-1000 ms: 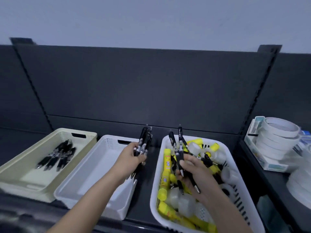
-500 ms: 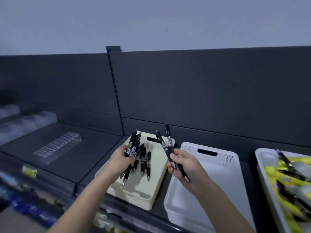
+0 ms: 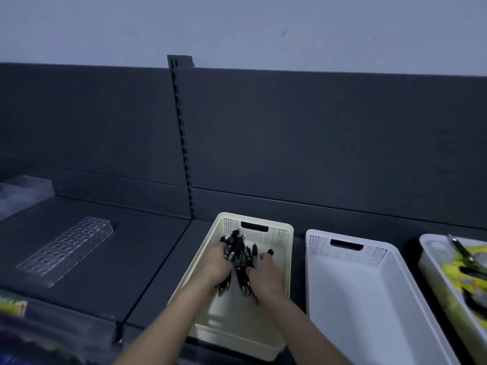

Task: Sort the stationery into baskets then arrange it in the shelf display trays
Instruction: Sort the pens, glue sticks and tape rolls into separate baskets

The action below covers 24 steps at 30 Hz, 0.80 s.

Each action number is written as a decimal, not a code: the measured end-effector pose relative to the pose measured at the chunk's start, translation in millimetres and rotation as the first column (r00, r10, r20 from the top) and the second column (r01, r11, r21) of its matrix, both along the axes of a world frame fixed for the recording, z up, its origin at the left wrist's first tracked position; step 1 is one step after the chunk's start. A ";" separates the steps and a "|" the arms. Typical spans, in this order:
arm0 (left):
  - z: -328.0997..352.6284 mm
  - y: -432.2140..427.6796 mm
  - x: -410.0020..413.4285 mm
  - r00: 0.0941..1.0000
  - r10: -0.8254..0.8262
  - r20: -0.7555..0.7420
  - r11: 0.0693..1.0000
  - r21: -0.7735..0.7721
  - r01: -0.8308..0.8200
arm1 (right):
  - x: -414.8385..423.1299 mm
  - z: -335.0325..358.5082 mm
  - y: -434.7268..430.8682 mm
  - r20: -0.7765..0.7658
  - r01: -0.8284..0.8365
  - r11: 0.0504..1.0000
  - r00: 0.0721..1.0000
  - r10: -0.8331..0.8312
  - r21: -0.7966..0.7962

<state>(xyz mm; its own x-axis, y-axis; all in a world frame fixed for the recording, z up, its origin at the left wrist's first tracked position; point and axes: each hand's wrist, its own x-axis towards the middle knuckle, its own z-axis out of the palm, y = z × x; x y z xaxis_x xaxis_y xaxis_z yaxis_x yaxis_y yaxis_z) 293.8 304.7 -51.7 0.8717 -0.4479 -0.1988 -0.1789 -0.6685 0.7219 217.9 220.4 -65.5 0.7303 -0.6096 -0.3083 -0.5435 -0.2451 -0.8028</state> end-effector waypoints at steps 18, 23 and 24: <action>29.0 -41.1 -50.9 0.864 -0.397 0.308 0.918 0.124 0.377 | -125.2 54.7 -81.3 -0.209 -0.222 0.709 0.972 0.107 -0.669; 42.2 -90.4 -96.4 0.798 -0.491 0.350 0.871 0.203 0.447 | -174.9 50.5 -120.6 -0.314 -0.255 0.659 0.949 0.029 -0.707; 45.2 -99.9 -108.4 0.788 -0.499 0.361 0.867 0.214 0.451 | -186.9 49.9 -129.6 -0.318 -0.254 0.662 0.948 0.026 -0.705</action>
<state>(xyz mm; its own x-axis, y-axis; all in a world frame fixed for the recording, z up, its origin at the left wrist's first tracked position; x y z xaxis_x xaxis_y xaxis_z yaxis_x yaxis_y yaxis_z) 185.4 204.8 -6.6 0.5682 -0.8220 0.0381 -0.7450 -0.4941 0.4482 31.0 90.9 -15.6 0.7880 -0.6156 0.0025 -0.6071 -0.7777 -0.1629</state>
